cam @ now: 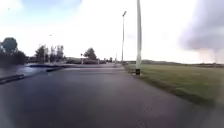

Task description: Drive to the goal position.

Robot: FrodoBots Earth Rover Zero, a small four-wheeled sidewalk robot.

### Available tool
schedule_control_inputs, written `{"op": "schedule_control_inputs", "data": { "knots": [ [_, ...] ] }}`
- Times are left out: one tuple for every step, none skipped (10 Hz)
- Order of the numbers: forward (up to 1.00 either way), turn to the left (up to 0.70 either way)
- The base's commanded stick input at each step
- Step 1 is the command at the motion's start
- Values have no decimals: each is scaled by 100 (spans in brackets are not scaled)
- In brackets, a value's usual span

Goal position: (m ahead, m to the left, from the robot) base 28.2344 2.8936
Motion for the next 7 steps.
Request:
{"op": "schedule_control_inputs", "data": {
  "knots": [
    [45, 0],
    [45, 0],
    [45, 0],
    [45, 0],
    [45, 0],
    [45, 0],
    [45, 0]
  ]
}}
